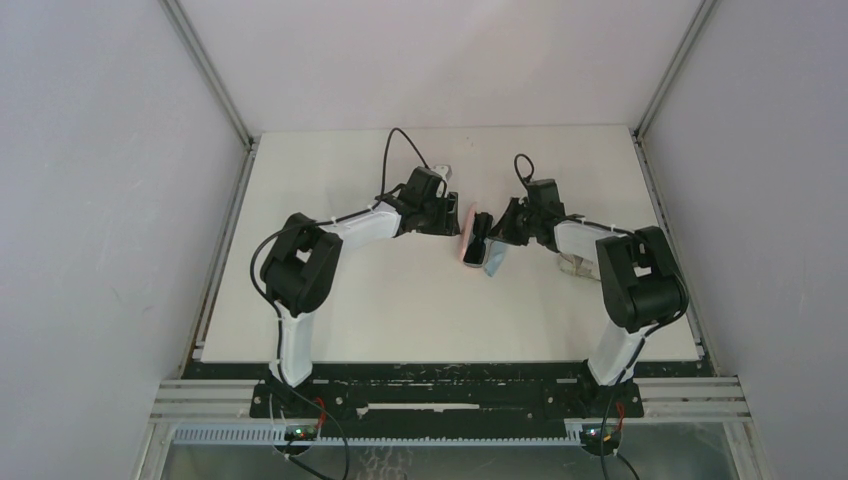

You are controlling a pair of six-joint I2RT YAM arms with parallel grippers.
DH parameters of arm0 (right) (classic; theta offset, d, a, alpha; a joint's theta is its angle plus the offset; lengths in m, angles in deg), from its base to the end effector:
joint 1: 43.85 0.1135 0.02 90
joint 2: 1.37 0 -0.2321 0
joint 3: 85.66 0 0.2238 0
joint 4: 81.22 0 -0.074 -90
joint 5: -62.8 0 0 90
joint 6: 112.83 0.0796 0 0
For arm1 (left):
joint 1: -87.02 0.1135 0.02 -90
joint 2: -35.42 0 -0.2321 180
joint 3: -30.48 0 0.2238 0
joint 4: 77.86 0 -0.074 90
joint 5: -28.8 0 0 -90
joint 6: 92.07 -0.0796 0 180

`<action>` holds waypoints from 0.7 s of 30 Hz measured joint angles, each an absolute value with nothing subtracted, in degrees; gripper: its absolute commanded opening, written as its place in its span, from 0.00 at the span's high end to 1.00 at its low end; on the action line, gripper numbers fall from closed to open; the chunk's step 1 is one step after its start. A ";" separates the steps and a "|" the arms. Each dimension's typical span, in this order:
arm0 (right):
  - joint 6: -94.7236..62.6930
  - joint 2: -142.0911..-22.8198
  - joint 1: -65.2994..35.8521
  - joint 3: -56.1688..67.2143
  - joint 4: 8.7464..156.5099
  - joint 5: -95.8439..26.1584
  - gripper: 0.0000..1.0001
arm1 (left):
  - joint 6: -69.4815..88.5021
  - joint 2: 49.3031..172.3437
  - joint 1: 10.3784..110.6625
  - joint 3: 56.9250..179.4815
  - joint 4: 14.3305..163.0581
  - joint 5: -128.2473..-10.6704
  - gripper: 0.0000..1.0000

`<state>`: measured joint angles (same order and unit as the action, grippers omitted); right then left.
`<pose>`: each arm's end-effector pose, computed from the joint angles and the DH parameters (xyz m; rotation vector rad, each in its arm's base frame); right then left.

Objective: Organize the sunglasses
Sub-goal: Place the sunglasses in the sunglasses case.

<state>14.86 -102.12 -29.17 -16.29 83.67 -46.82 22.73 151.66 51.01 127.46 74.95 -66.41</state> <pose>0.3385 0.1163 0.1169 0.3272 2.4660 0.8221 0.3513 -0.2642 0.1368 0.2853 2.4485 -0.5950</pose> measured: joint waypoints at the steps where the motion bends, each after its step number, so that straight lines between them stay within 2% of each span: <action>1: 14.86 -102.30 -29.17 -16.22 83.85 -46.97 0.98 | 22.73 151.66 51.01 127.46 74.95 -66.41 0.40; 15: 14.93 -107.46 -28.76 -14.19 84.74 -48.11 0.98 | 22.77 151.60 51.01 127.44 74.95 -66.34 0.39; 21: 14.86 -107.89 -28.71 -14.12 84.74 -48.30 0.98 | 24.21 147.53 51.82 123.00 76.68 -65.71 0.38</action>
<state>14.86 -107.89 -28.71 -14.12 84.74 -48.30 24.21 147.53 51.82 123.00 76.68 -65.71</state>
